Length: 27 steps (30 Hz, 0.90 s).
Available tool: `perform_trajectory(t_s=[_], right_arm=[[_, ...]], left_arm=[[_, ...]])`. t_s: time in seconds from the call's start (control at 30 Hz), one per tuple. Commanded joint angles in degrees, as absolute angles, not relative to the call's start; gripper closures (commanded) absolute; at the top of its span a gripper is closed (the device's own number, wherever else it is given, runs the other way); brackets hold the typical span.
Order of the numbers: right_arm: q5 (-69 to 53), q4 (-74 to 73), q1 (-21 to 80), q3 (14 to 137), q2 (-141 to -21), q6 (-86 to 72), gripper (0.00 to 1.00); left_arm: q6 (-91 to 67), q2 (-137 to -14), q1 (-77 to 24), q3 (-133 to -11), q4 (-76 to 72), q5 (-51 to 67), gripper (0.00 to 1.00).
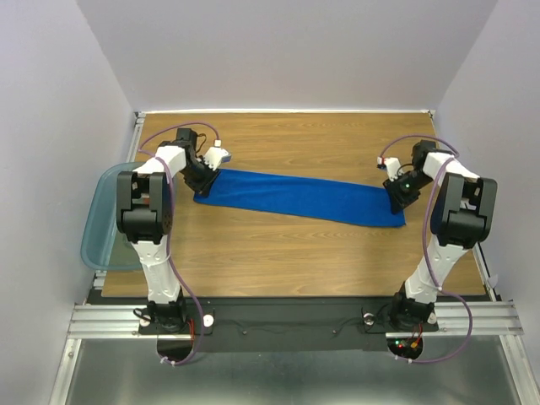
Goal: Roll the towels
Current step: Fold the towel
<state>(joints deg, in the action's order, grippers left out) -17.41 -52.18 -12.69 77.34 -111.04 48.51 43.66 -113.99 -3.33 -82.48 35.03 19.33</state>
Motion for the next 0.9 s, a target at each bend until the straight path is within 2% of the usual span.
perform_trajectory(t_s=[0.0,0.07,0.2,0.43,0.7,0.77,0.87], right_arm=[[-11.4,-50.1,-12.6,71.7,-112.9,51.2,0.7],[-8.4,-48.7,-12.6,69.5,-112.5,51.9,0.61],[-5.7,-47.3,-13.2,68.6,-112.0,53.5,0.55],[-8.1,-49.6,-10.5,64.6,-108.7,55.3,0.55],[-12.3,-51.6,1.5,56.5,-104.2,52.9,0.55],[-13.8,-53.9,4.9,56.6,-103.8,52.8,0.55],[-16.2,-57.6,7.4,57.2,-102.7,53.8,0.55]], left_arm=[[40.9,-115.5,-3.3,-82.7,34.0,14.4,0.6],[40.4,-116.4,-3.2,-83.1,33.6,11.2,0.6],[40.3,-116.4,-2.6,-84.1,32.4,7.7,0.6],[40.2,-122.0,-4.5,-93.4,33.4,7.6,0.58],[36.9,-136.0,-7.6,-117.8,37.2,7.8,0.58],[36.0,-139.3,-7.6,-124.5,37.2,7.4,0.56],[35.2,-140.7,-7.6,-128.2,36.8,7.0,0.51]])
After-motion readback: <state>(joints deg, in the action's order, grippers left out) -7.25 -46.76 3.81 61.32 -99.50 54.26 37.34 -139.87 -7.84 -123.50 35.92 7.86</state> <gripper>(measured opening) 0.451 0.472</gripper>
